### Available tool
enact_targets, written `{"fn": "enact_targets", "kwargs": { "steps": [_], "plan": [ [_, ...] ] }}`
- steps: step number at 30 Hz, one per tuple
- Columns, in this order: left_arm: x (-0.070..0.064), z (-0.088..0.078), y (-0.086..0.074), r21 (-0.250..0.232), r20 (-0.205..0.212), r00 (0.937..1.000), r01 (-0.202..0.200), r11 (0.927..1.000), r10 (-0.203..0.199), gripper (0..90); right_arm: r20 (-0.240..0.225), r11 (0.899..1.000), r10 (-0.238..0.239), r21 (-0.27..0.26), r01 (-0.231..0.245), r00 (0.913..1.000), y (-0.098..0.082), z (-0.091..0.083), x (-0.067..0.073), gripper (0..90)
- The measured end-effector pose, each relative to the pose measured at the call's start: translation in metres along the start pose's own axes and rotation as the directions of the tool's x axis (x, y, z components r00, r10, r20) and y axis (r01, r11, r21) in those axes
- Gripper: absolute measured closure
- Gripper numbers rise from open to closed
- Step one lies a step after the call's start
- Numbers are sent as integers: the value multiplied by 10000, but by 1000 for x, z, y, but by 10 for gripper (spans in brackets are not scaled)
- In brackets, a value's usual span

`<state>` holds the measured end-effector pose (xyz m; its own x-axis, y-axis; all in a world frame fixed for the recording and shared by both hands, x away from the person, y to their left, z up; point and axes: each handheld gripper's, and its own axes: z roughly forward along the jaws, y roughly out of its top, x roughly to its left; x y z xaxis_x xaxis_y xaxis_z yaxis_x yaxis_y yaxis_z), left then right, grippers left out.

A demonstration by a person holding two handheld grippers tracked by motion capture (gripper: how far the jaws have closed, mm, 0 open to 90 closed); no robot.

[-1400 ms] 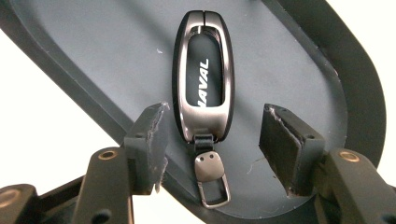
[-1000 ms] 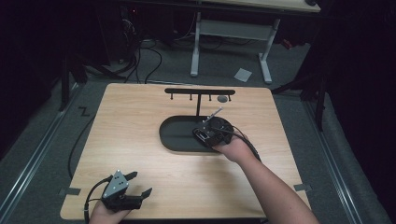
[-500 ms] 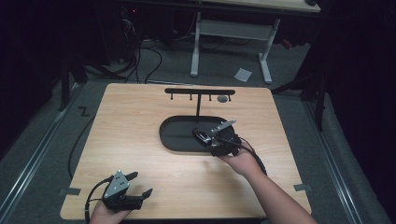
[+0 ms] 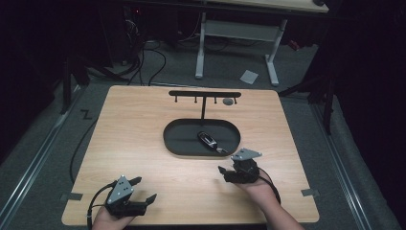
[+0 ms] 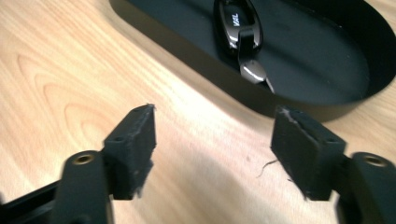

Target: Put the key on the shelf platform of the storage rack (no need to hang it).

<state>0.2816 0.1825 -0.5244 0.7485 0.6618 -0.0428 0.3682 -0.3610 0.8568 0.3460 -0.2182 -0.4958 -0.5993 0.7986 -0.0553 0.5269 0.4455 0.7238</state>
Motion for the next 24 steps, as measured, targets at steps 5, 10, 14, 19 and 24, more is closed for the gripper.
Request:
{"fn": "enact_targets", "kwargs": {
  "steps": [5, 10, 14, 19, 24],
  "plan": [
    [-1, 0, 0, -22, -31, 10000, -50, 10000, 50, 180, 117, 9970, 191, -747, -182, 9997, -24, -12, 8, 217],
    [-2, 1, 1, 7, 11, 10000, -47, 10000, 47, 180, 517, 9857, 643, -1591, -553, 9966, -48, -27, 9, 195],
    [-4, 3, 1, 73, 61, 9999, -132, 9999, 131, 180, 848, 9795, 1069, -1802, -902, 9907, -52, -32, -3, 167],
    [-3, 3, 1, 87, 81, 9999, -129, 9999, 129, 180, 705, 9800, 1317, -1596, -1192, 9888, -56, -26, -8, 167],
    [-3, 1, 1, 54, 57, 9999, -108, 9999, 108, 180, 747, 9797, 1252, -1669, -1114, 9893, -56, -26, -8, 163]
  ]
}}
